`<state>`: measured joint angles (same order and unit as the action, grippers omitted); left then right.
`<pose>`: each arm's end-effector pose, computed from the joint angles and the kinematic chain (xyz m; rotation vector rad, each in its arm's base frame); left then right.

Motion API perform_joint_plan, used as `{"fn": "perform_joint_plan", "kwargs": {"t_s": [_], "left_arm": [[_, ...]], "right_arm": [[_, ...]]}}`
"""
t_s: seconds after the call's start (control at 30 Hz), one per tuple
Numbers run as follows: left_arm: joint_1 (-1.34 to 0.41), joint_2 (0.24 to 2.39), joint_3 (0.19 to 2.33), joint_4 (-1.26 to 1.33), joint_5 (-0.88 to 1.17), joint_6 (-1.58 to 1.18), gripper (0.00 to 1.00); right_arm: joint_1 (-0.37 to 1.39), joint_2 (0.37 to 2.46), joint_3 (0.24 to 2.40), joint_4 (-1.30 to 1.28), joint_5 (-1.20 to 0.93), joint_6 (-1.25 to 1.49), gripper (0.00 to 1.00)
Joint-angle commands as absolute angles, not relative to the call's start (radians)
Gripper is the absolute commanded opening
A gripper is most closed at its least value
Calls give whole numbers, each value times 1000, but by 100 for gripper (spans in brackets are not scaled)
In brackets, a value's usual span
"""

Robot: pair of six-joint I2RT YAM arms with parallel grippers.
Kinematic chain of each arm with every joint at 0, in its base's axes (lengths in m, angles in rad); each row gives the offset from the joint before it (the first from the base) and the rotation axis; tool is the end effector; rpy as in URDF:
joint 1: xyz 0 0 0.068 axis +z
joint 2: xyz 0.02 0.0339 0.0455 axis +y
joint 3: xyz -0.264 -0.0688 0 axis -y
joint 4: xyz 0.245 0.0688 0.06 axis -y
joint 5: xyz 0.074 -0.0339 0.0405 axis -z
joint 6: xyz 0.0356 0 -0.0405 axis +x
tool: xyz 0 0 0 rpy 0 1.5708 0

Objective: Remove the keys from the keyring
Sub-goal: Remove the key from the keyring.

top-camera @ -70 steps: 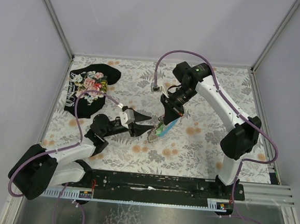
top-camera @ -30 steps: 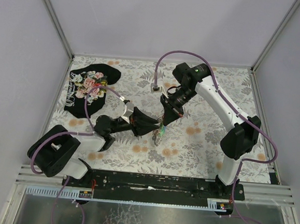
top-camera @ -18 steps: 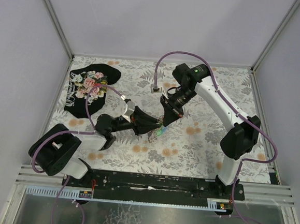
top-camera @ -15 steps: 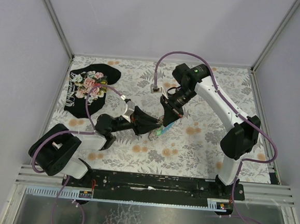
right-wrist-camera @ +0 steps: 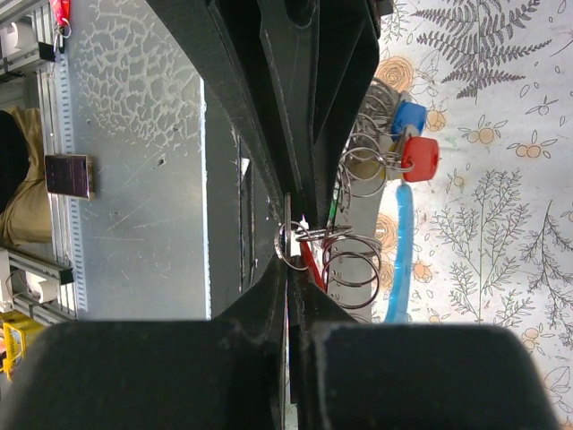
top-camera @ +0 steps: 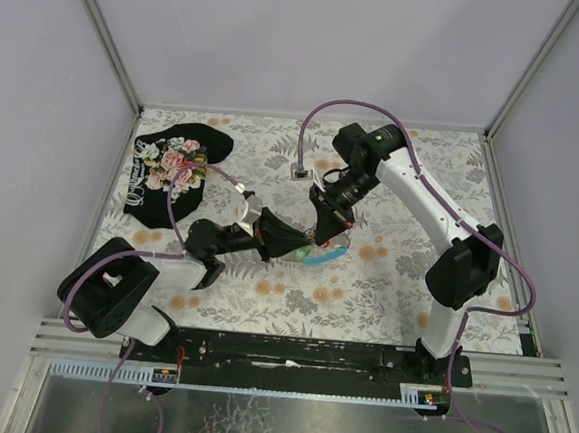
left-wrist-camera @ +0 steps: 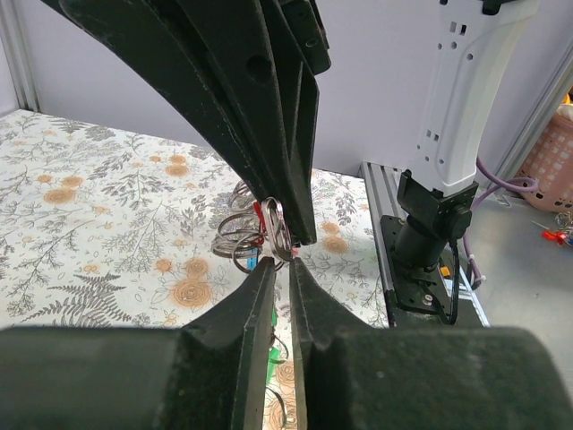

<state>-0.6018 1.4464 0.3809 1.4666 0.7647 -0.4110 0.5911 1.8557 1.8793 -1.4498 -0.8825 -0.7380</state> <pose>0.1922 -0.1619 0.2290 0.8391 1.1242 -1.2999 0.2767 0.2188 0.3370 -1.7195 2.0467 1.2442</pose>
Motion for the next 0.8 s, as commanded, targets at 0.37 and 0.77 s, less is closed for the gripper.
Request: {"fn": "perform_joint_plan", "kwargs": {"t_s": [0.37,0.77], "left_arm": [[-598,1413,356,1500,773,-391,14],[-574,1390,354,1451,841,-380,15]], "right_arm": [[603,1782,1871,-1464,-927,-764,0],[604,1788,1870,-1464,-932,-768,0]]}}
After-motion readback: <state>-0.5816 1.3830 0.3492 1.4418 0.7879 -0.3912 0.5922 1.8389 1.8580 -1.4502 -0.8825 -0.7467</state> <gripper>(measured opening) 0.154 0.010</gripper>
